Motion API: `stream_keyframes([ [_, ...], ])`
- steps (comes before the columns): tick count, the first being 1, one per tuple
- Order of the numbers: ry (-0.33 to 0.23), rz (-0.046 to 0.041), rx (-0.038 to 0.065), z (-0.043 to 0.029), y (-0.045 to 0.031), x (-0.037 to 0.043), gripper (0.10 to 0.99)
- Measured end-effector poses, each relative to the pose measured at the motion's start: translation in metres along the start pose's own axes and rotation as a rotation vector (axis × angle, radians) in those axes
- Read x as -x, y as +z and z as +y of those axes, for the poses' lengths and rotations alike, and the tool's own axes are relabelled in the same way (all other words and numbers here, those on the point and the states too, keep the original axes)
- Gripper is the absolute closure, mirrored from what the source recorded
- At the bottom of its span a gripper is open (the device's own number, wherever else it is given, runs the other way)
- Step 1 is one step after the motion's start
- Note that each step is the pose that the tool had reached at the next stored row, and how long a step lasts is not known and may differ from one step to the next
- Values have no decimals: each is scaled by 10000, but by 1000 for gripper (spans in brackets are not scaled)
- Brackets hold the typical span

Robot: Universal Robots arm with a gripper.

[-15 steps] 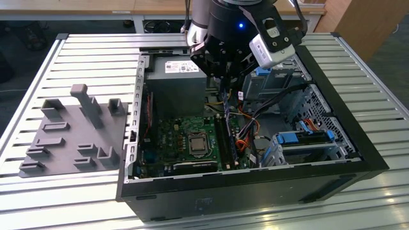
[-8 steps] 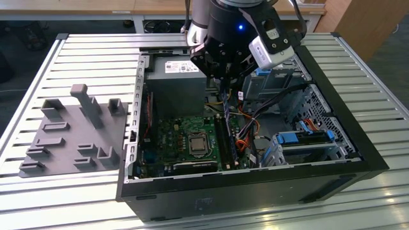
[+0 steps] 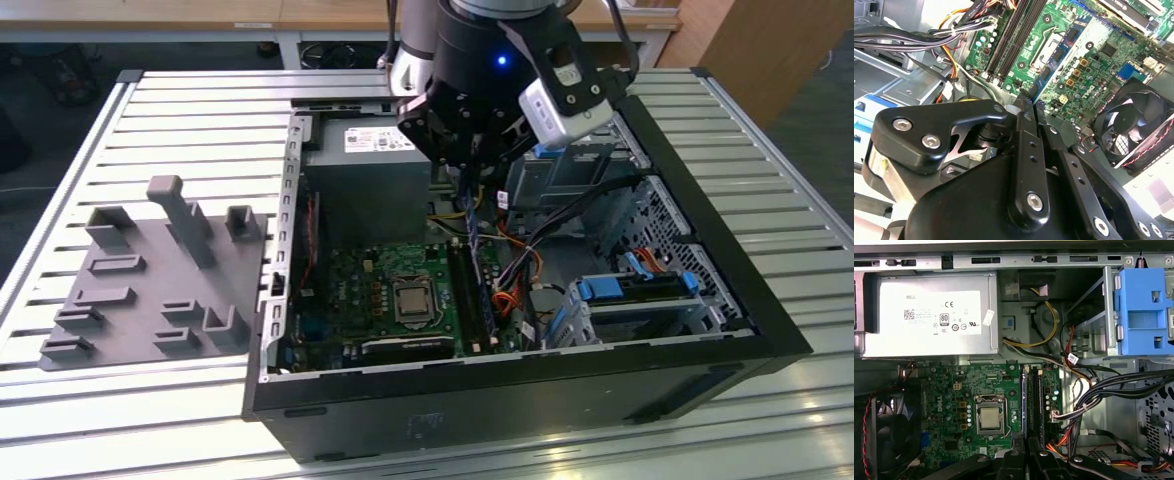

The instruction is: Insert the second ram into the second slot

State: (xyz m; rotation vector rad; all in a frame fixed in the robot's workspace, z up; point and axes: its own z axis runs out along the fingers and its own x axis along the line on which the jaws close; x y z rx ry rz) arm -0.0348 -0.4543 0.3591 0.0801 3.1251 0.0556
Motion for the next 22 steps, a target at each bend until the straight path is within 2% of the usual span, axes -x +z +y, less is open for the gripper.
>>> stream_keyframes([
  [22,-18,4,0,-2,62,-1,949],
])
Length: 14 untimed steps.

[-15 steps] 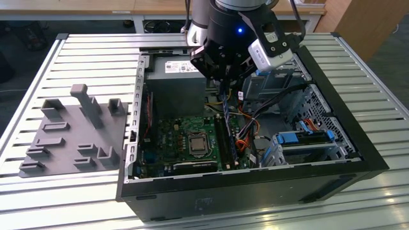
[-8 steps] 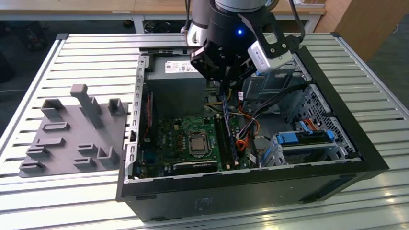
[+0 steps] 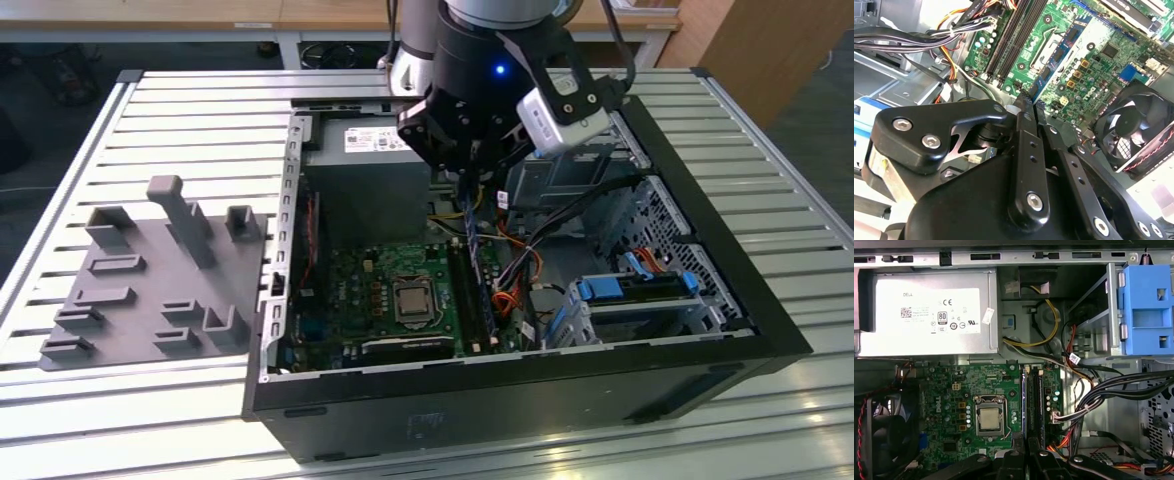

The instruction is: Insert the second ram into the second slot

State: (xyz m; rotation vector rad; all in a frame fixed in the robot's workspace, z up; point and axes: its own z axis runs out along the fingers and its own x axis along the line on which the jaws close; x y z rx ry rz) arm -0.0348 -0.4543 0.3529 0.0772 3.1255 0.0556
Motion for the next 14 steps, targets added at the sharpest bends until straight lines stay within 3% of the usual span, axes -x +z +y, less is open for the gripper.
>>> stream_keyframes([
  [14,-6,0,0,-1,34,-1,949],
])
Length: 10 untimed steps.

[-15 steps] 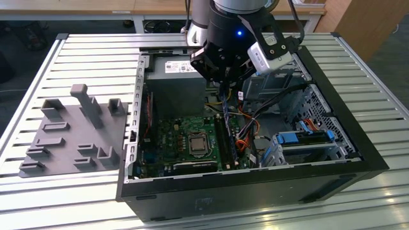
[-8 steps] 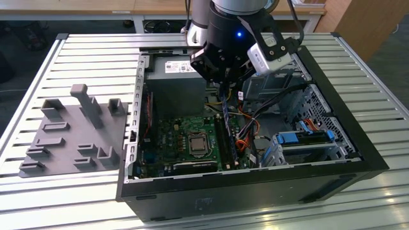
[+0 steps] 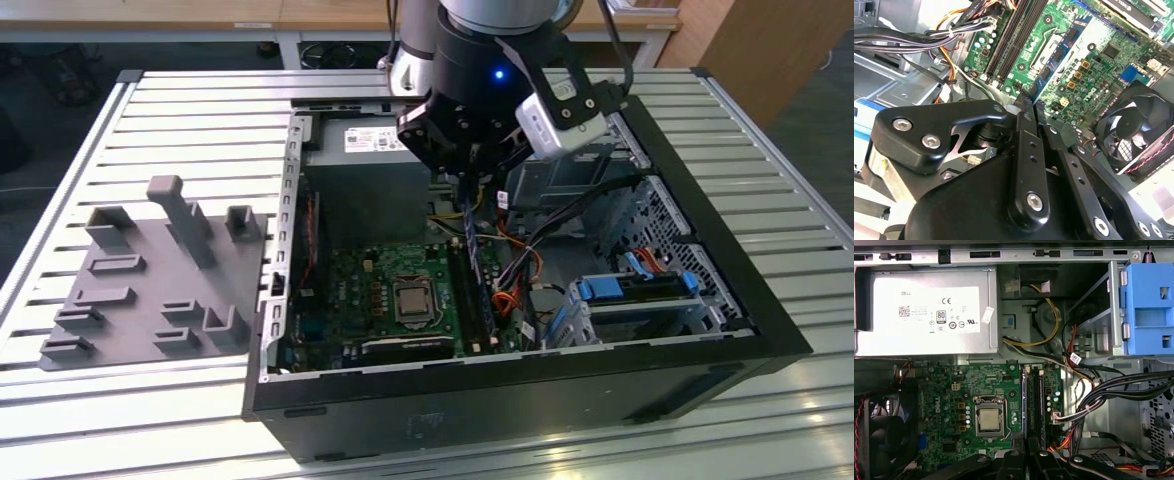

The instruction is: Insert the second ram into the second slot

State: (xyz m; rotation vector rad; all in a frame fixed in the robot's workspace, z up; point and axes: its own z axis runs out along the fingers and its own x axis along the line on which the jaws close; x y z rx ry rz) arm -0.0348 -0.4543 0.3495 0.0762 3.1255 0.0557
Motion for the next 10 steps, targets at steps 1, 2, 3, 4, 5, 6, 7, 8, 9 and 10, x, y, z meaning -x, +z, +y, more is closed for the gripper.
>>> stream_keyframes([
  [1,-1,-1,0,0,2,0,949],
  [2,-1,0,0,0,5,0,949],
  [3,-1,0,0,0,7,0,949],
  [4,-1,0,-1,0,9,0,949],
  [5,-2,0,-1,0,11,0,949],
  [6,-2,0,0,0,14,0,949],
  [7,-2,0,-1,0,16,0,949],
  [8,-2,0,-1,-1,18,0,949],
  [9,-2,0,0,-1,21,0,949],
  [10,-3,0,0,-1,23,0,949],
])
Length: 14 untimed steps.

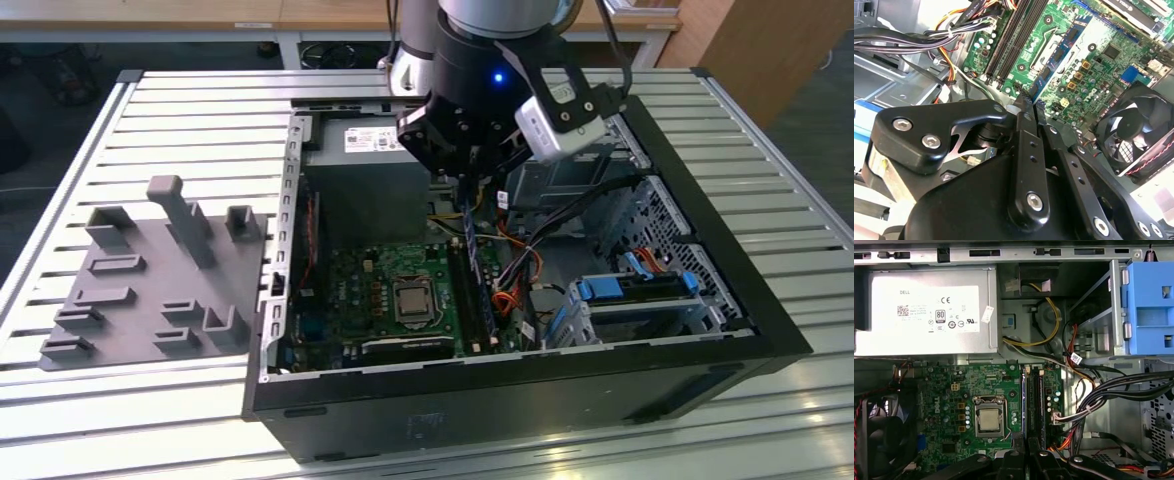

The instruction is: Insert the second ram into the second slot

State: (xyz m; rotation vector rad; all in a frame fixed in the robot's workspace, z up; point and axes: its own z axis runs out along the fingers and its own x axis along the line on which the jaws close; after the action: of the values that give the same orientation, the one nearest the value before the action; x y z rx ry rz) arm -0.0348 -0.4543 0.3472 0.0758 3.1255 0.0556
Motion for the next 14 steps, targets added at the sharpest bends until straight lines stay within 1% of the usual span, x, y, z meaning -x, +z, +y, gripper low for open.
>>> stream_keyframes([
  [14,-3,0,0,-1,33,0,949],
])
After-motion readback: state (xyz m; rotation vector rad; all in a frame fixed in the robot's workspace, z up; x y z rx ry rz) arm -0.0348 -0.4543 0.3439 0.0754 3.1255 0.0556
